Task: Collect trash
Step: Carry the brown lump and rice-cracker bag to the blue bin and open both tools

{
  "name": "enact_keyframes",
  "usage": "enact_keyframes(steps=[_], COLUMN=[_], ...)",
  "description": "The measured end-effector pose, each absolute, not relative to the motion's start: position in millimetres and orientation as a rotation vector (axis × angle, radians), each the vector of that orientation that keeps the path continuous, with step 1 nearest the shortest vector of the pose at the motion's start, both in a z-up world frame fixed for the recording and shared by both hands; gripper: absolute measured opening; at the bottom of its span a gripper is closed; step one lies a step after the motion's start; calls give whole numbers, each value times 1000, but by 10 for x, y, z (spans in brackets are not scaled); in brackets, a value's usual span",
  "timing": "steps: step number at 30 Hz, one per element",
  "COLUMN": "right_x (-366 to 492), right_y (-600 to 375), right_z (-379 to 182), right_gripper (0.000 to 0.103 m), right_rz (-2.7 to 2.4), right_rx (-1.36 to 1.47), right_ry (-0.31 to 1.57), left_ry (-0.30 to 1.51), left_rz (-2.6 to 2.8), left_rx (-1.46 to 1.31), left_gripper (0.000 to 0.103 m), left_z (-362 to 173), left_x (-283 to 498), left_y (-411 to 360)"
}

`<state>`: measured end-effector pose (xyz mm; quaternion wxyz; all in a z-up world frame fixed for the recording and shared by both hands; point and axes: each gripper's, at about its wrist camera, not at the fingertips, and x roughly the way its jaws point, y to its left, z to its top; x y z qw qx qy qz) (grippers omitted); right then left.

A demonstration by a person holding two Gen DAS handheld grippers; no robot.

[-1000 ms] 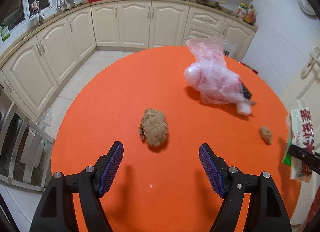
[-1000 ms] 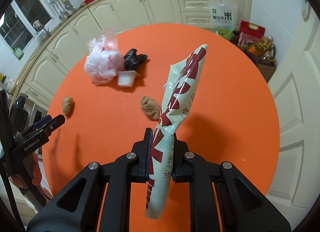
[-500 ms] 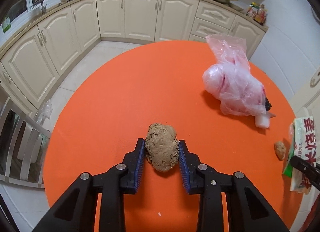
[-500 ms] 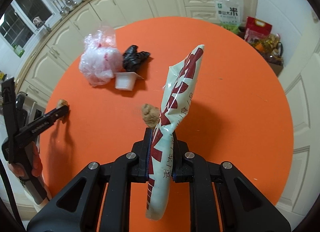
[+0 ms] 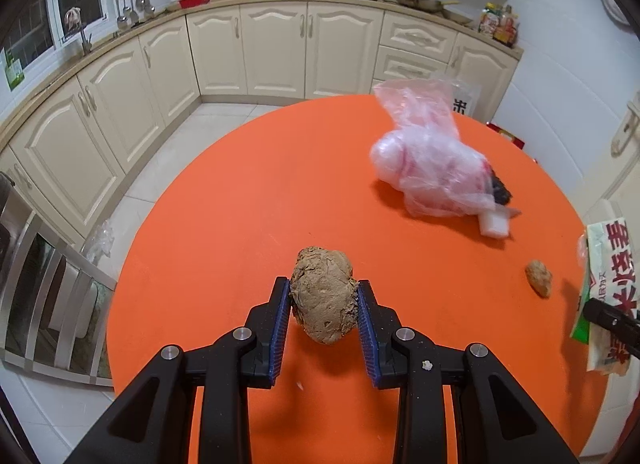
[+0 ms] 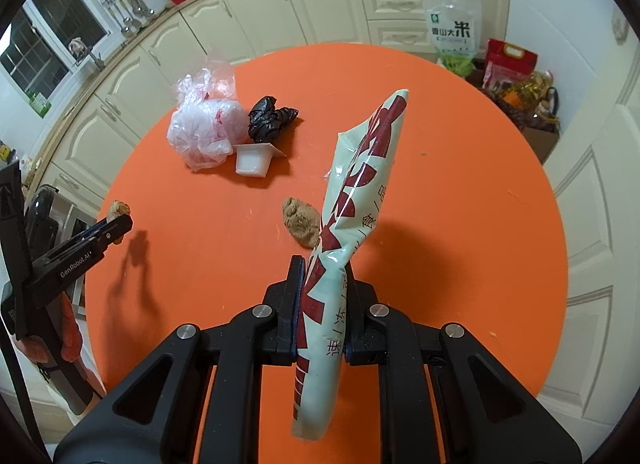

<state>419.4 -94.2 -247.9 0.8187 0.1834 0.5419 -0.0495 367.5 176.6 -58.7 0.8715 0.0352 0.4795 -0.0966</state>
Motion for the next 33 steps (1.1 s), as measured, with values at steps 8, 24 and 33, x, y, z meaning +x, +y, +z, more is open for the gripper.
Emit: enact_keyframes(steps=[8, 24, 33], right_x=[3887, 3049, 2552], right_y=[-977, -1303, -1700], right_z=[-2300, -1870, -1780], right_gripper=[15, 15, 15], right_rz=[-135, -272, -364], right_rx=[376, 349, 379], right_ry=[1120, 1005, 965], left_ry=[988, 921, 915], left_rz=[-242, -407, -530], left_rx=[97, 182, 269], left_gripper=[28, 28, 28], left_z=[-433, -109, -131], left_x=[3308, 2505, 2185], left_y=[1559, 711, 57])
